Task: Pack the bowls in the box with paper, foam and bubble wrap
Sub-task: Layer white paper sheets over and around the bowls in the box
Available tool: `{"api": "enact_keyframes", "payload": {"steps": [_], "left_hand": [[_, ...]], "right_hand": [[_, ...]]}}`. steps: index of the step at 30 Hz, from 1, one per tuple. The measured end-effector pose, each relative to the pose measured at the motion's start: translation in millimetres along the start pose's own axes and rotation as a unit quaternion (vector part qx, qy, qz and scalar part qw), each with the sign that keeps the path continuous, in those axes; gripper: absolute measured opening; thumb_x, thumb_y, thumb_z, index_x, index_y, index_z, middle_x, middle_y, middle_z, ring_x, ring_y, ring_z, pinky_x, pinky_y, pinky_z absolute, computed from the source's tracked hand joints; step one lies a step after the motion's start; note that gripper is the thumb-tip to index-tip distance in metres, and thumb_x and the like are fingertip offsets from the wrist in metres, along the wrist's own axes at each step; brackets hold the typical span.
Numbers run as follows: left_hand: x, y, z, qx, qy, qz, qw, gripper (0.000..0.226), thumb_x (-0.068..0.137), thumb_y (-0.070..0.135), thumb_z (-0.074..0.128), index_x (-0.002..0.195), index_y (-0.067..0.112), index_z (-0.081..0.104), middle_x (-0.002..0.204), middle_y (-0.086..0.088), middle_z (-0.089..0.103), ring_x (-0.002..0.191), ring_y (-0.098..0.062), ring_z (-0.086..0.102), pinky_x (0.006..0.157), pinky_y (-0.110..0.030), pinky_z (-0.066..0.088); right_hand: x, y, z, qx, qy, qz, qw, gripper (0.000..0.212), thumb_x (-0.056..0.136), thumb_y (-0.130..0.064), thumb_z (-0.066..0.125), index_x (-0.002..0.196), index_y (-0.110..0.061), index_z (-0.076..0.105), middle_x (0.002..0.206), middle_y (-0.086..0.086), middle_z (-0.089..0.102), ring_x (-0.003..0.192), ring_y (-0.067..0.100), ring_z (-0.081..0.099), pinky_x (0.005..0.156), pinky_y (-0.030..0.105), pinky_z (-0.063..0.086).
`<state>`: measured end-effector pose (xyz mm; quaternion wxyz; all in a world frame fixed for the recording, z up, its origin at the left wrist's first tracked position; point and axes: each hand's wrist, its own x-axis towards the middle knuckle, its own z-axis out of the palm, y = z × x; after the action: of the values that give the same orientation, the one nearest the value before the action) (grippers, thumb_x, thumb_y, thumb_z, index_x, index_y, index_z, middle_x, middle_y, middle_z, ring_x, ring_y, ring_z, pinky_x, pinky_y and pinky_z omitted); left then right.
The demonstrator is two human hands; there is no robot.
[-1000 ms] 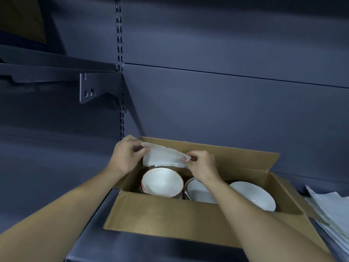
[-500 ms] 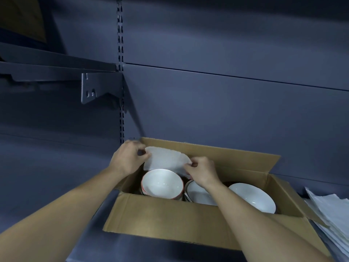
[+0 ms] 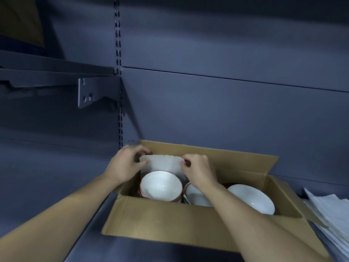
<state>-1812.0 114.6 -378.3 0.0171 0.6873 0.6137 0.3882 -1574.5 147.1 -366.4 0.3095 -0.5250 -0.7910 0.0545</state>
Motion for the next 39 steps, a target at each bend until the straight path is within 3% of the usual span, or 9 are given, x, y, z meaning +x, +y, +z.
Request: {"api": "enact_keyframes", "payload": {"steps": [5,11,13,16,19,23,26,31,39], "left_hand": [[1.1,-4.2,3.5,0.023,0.004,0.009,1.000,0.017,0.092,0.023,0.062,0.085,0.038,0.068,0.087,0.023,0.064,0.096,-0.012,0.054,0.082,-0.039,0.051],[2.1,-1.4,8.8,0.046,-0.005,-0.004,0.999,0.012,0.091,0.026,0.063,0.100,0.032,0.068,0.097,0.017,0.064,0.102,-0.010,0.052,0.082,-0.033,0.049],[-0.5,-0.4,5.1,0.051,-0.021,0.019,0.998,0.013,0.090,0.026,0.063,0.100,0.033,0.068,0.099,0.018,0.063,0.103,-0.008,0.050,0.082,-0.033,0.049],[-4.0,2.8,-3.6,0.096,-0.061,0.047,0.992,0.007,0.091,0.029,0.063,0.090,0.035,0.067,0.096,0.021,0.061,0.102,-0.008,0.050,0.081,-0.032,0.049],[-5.4,10.6,-13.1,0.151,-0.180,0.047,0.971,0.006,0.088,0.041,0.062,0.092,0.043,0.065,0.101,0.027,0.058,0.107,-0.005,0.050,0.090,-0.030,0.045],[-7.5,22.9,-13.5,0.179,-0.275,0.019,0.944,0.049,0.077,0.072,0.028,0.087,0.044,0.066,0.106,0.021,0.066,0.102,-0.006,0.056,0.101,-0.034,0.040],[-5.1,28.1,-10.1,0.221,-0.247,0.043,0.942,0.032,0.084,0.060,0.032,0.079,0.048,0.061,0.097,0.019,0.067,0.093,-0.011,0.059,0.099,-0.035,0.044],[-6.8,39.4,7.1,0.238,-0.297,0.035,0.924,0.040,0.093,0.027,0.058,0.132,0.035,0.057,0.144,0.013,0.047,0.127,-0.014,0.049,0.099,-0.031,0.045],[-10.5,34.9,13.0,0.242,-0.274,0.025,0.931,0.041,0.096,0.029,0.050,0.136,0.036,0.053,0.135,0.006,0.059,0.121,-0.016,0.055,0.086,-0.023,0.045]], "right_hand": [[3.2,7.7,18.3,0.009,-0.041,0.040,0.998,0.035,0.097,-0.020,0.054,0.062,-0.020,0.049,0.064,-0.002,0.051,0.059,0.016,0.047,0.049,0.027,0.035],[6.2,11.0,13.7,0.008,-0.063,0.053,0.997,0.024,0.092,-0.020,0.058,0.069,-0.020,0.053,0.070,-0.003,0.056,0.063,0.017,0.051,0.051,0.027,0.039],[2.8,12.5,9.9,0.006,-0.076,0.033,0.997,0.007,0.089,-0.028,0.060,0.084,-0.026,0.064,0.082,-0.006,0.064,0.074,0.018,0.059,0.059,0.029,0.049],[-3.0,17.7,5.0,0.031,-0.087,-0.026,0.995,0.025,0.091,-0.032,0.062,0.115,-0.030,0.069,0.106,-0.007,0.065,0.098,0.014,0.059,0.083,0.033,0.053],[-10.4,17.8,0.8,0.036,-0.133,-0.084,0.987,0.023,0.091,-0.036,0.062,0.111,-0.028,0.071,0.109,-0.009,0.062,0.105,0.010,0.053,0.090,0.031,0.046],[-12.9,14.0,5.2,0.042,-0.176,-0.057,0.982,0.042,0.097,-0.046,0.045,0.076,-0.014,0.065,0.078,-0.001,0.063,0.077,0.017,0.057,0.076,0.039,0.049],[-8.5,8.7,9.9,0.021,-0.187,-0.051,0.981,0.040,0.097,-0.035,0.046,0.073,-0.006,0.061,0.068,0.011,0.057,0.060,0.019,0.048,0.063,0.040,0.044],[-0.4,-0.2,19.3,-0.107,-0.207,-0.117,0.965,0.032,0.094,-0.021,0.052,0.123,-0.025,0.066,0.127,-0.001,0.060,0.118,0.022,0.051,0.095,0.039,0.046],[-2.8,3.8,30.0,-0.091,-0.238,-0.111,0.961,0.043,0.098,-0.022,0.045,0.141,-0.026,0.052,0.152,-0.004,0.043,0.137,0.021,0.041,0.109,0.034,0.036]]}}
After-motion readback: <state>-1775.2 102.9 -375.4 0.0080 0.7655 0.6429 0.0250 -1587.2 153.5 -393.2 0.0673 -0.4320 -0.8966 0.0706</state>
